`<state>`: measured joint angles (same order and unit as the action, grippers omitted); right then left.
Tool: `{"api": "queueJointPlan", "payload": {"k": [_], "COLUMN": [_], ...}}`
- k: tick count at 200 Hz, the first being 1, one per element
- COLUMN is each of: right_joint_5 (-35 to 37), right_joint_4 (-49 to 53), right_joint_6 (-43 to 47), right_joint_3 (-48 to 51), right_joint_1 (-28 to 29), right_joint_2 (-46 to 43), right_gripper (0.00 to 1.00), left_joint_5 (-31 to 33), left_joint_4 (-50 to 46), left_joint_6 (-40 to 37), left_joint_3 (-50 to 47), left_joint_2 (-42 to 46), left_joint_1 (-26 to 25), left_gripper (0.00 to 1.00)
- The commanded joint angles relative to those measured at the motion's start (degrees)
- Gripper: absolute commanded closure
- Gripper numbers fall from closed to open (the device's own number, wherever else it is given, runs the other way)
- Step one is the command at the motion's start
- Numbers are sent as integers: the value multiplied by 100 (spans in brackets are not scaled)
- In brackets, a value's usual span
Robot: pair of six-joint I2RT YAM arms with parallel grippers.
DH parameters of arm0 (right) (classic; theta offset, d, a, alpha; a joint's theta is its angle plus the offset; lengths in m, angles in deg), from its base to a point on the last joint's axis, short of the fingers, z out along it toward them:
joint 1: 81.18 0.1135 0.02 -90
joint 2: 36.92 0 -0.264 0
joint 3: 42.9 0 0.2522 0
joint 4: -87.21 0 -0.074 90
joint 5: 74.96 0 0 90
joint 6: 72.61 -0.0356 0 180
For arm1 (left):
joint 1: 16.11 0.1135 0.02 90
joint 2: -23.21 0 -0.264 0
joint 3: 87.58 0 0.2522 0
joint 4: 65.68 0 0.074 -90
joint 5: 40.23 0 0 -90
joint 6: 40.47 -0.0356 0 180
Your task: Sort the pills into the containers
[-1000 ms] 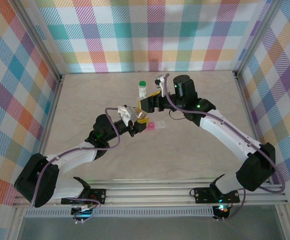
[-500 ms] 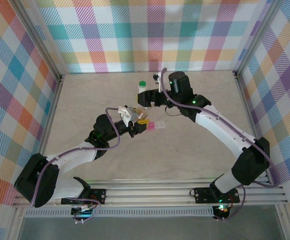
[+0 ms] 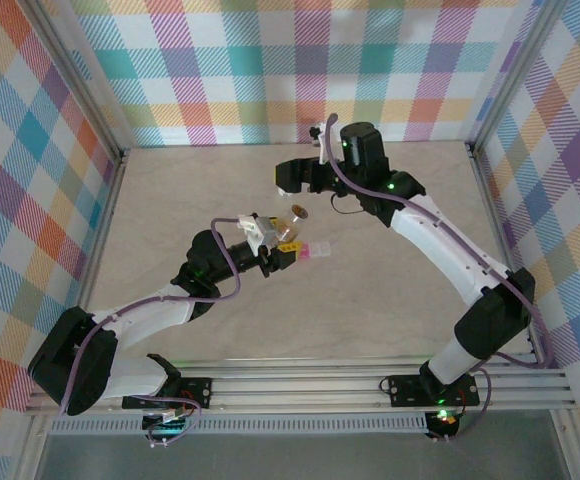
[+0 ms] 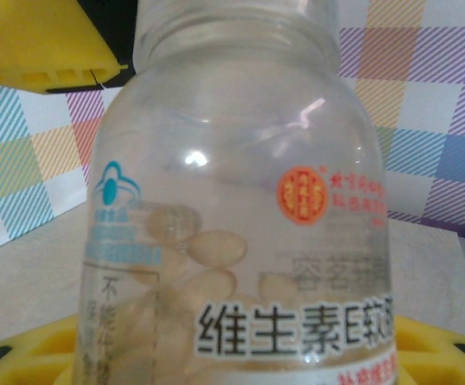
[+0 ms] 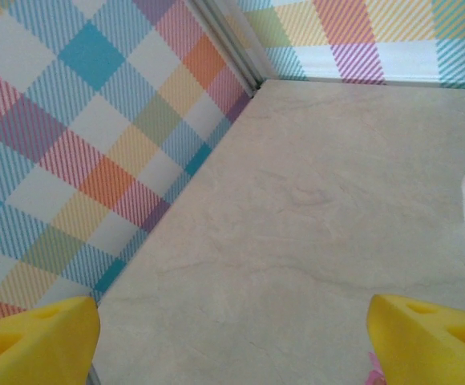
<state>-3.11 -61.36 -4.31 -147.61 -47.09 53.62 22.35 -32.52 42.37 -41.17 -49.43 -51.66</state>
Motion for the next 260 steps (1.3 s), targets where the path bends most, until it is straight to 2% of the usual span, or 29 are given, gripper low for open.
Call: {"api": "queueJointPlan", "payload": {"k": [1, 33, 62, 102, 130, 148, 177, 229, 260], "right_joint_5": [-498, -849, -1585, -2026, -2498, -2695, -2980, -2812, -2617], "right_joint_4": [40, 179, 437, 1254, 1671, 1795, 1997, 2062, 1865], "right_joint_6": [385, 1320, 2150, 3426, 4012, 4162, 4301, 3962, 3185], "right_joint_3": [-7, 550, 889, 701, 610, 615, 579, 606, 774], "right_joint_1": [2, -44, -100, -138, -156, -153, -157, -156, -156], "right_joint_2": [-336, -925, -1268, -1285, -1197, -1138, -1041, -971, -1016], "right_gripper": [12, 16, 19, 32, 37, 39, 49, 65, 86], "left_joint_5": [11, 13, -196, -867, -965, -993, -1056, -1038, -819], "left_joint_4": [227, 119, 116, -144, -179, -204, -237, -400, -607], "left_joint_6": [-144, -248, -251, -371, -361, -365, -368, -477, -618], "left_joint_3": [6, -21, -35, -18, -13, 13, 77, 235, 396], "left_joint_2": [138, 203, 281, 412, 455, 467, 453, 473, 457], "left_joint_1": [-31, 4, 48, 66, 66, 66, 66, 64, 66], "left_gripper": [100, 100, 100, 100, 100, 100, 100, 100, 100]}}
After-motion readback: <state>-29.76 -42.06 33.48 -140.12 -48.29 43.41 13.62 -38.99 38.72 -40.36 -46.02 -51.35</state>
